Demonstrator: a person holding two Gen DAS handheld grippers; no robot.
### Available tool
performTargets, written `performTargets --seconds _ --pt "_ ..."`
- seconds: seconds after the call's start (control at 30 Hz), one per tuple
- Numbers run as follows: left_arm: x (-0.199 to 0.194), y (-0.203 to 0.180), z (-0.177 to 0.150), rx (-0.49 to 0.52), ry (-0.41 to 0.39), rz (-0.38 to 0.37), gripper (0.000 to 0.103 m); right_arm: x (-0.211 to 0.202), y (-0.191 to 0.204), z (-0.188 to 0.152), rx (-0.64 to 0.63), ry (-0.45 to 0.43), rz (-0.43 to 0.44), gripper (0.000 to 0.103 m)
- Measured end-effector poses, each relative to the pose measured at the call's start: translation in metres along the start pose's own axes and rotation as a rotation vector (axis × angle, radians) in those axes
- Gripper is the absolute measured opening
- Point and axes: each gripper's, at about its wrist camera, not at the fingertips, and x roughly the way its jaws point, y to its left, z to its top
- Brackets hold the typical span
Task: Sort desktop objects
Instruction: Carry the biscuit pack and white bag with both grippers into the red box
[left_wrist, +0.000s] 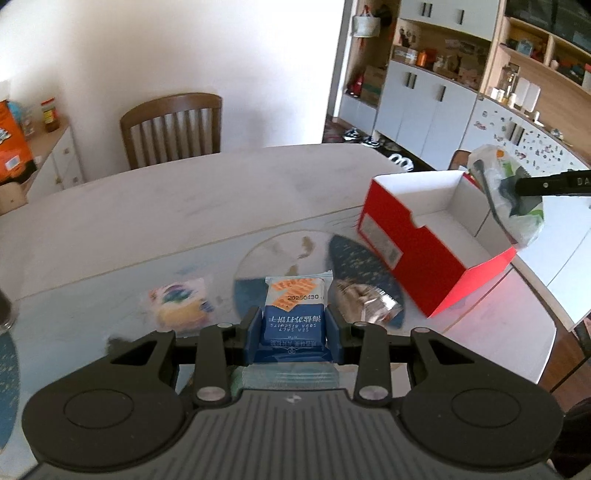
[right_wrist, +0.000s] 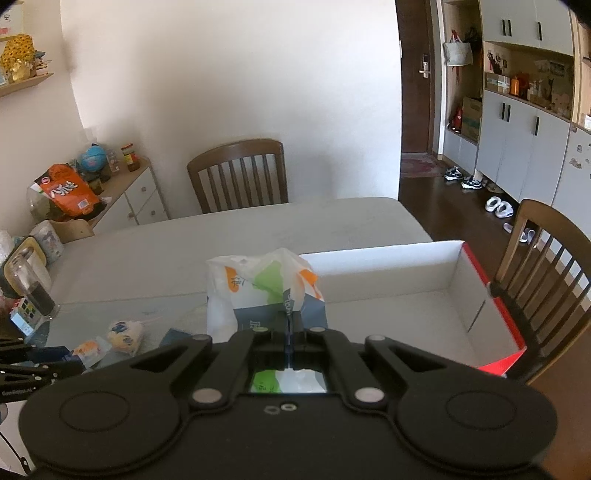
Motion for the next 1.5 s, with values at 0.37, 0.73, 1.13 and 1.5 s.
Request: performTargets --seconds 0.37,0.73,1.13,1.5 --pt "0.039 -0.054 0.037 0.045 -0.013 -0.042 0.035 0.017 -0.048 0.005 0.024 0.013 -0.023 0.0" --pt "0.074 -0.119 0.074 0.114 -0.05 -0.093 0.035 0.037 -0.086 0.006 0.017 0.047 -0.047 0.0" --pt "0.115 -0.164 0.092 0.183 -0.036 -0.102 0.035 0.063 -0.114 0.008 -0.001 0.093 -0.046 0.0" --pt "0.159 -0.205 0.1 0.307 0.007 -0.101 0.035 0.09 -0.133 0.005 -0.027 0.135 -0.083 0.0"
